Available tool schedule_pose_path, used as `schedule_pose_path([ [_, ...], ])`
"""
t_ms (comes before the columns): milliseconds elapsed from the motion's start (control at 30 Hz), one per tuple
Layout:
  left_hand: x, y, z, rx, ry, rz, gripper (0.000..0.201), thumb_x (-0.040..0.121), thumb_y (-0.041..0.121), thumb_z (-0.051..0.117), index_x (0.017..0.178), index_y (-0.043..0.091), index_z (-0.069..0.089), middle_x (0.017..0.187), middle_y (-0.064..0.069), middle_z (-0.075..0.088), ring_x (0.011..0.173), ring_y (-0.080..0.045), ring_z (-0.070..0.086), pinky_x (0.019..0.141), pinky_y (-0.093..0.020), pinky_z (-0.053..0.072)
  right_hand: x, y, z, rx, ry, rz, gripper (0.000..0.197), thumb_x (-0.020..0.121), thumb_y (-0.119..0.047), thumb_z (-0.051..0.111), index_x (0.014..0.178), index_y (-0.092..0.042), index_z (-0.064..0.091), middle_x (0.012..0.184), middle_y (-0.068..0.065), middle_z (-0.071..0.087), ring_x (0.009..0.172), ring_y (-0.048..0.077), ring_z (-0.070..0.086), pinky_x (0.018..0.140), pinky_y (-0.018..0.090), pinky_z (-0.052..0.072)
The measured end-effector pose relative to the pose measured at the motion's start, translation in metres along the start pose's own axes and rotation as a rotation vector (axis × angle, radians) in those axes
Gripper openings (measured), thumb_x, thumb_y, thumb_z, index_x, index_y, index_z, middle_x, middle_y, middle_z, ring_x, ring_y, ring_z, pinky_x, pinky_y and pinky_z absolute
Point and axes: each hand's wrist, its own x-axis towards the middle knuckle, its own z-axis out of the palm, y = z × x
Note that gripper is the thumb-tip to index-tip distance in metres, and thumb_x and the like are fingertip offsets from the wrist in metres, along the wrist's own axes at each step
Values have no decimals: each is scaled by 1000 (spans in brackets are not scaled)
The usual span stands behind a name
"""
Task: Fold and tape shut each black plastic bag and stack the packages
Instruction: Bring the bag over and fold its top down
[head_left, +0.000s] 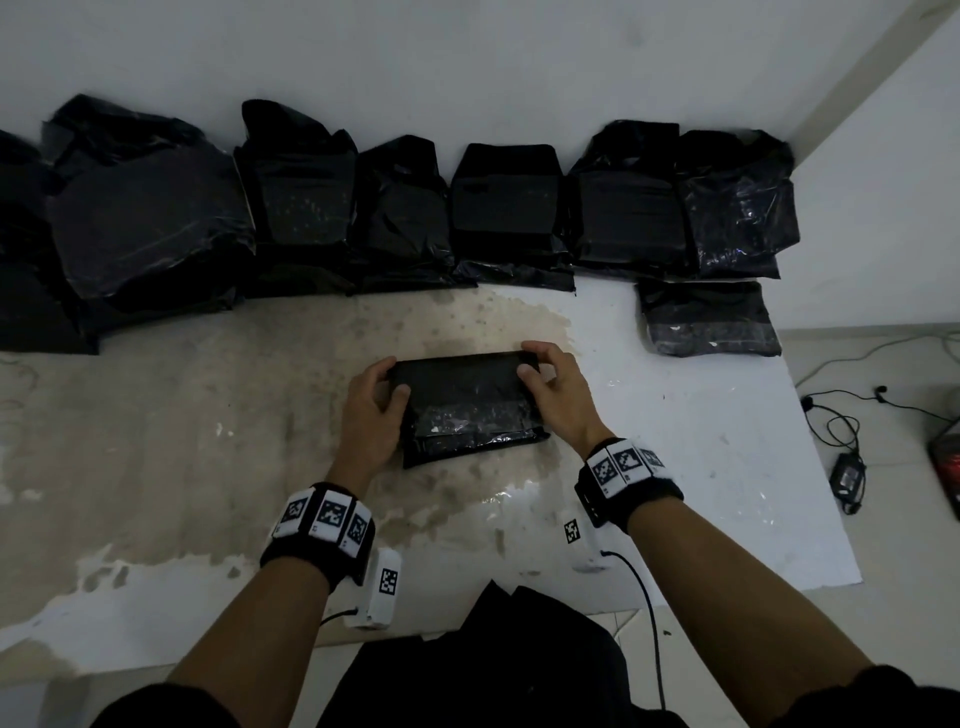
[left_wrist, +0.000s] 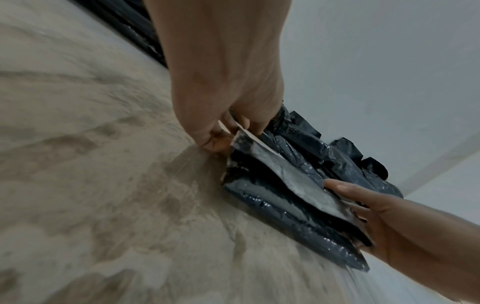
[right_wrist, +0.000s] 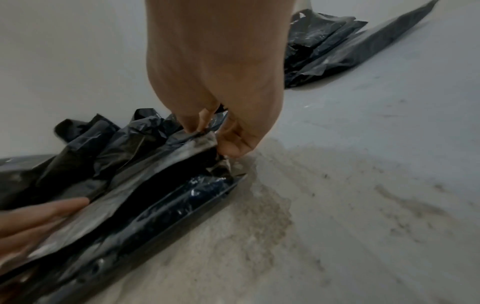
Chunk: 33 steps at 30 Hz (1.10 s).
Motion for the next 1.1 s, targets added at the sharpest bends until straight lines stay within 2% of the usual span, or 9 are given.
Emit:
schedule_pose_path([
  [100, -7, 0, 4, 330, 138, 290, 39, 101, 27, 55, 138, 12, 53, 135, -8, 45, 120, -23, 49, 103, -35, 46, -9, 1, 4, -235, -7, -129, 48, 97, -42, 63, 142, -29, 50, 133, 4, 43, 115, 17, 50, 100, 32, 46],
  [167, -13, -7, 15, 503, 8, 469, 47, 100, 38, 49, 141, 15, 51, 145, -8, 44, 134, -27, 43, 112, -46, 37, -17, 6, 8, -396, 46, -241, 55, 95, -51, 61, 144, -29, 50, 138, 5, 43, 120, 23, 50, 100, 37, 46],
  [267, -26, -21, 32, 747, -211, 562, 61, 100, 48, 35, 153, 18, 40, 162, -6, 30, 152, -29, 18, 123, -49, 15, -27, 15, 15, -518, 19, -283, 65, 92, -55, 57, 149, -27, 45, 146, 12, 41, 123, 32, 50, 102, 46, 45],
  [367, -36, -31, 38, 820, -256, 525, 65, 99, 53, 27, 157, 21, 33, 166, -4, 21, 154, -27, 7, 123, -46, 4, -33, 21, 17, -476, 20, -284, 60, 95, -38, 65, 149, -20, 46, 143, 17, 45, 122, 36, 50, 103, 50, 48],
  [600, -57, -35, 34, 801, -297, 533, 57, 98, 45, 38, 151, 23, 43, 163, -1, 30, 146, -26, 29, 111, -48, 34, -56, 22, 16, -408, 68, -323, 48, 98, -23, 63, 143, -12, 52, 137, 15, 49, 118, 32, 55, 99, 43, 52],
  [800, -70, -32, 29, 668, -330, 658, 52, 98, 38, 44, 145, 19, 52, 159, -2, 34, 130, -27, 42, 106, -44, 44, -80, 20, 12, -236, 122, -293, 43, 100, -11, 59, 142, -12, 54, 131, 8, 48, 107, 6, 49, 93, 0, 34],
  [967, -85, -27, 29, 585, -387, 696, 48, 99, 34, 45, 144, 20, 52, 155, -2, 34, 116, -21, 51, 95, -35, 50, -100, 38, 3, -219, 69, -264, 47, 96, 0, 56, 141, -15, 55, 125, 0, 51, 109, 3, 49, 96, 2, 35],
  [1033, -83, -25, 30, 571, -365, 703, 45, 98, 32, 46, 141, 20, 54, 151, -2, 37, 109, -20, 52, 90, -38, 52, -101, 42, 0, -231, 58, -261, 49, 94, 5, 54, 139, -15, 56, 127, 0, 52, 110, 1, 48, 96, 3, 35],
  [1100, -74, -21, 32, 621, -293, 694, 49, 97, 34, 46, 143, 19, 51, 152, -4, 37, 117, -25, 52, 97, -45, 49, -98, 44, -1, -240, 52, -253, 49, 94, 4, 53, 138, -17, 56, 129, -1, 53, 112, 0, 48, 98, 11, 38],
])
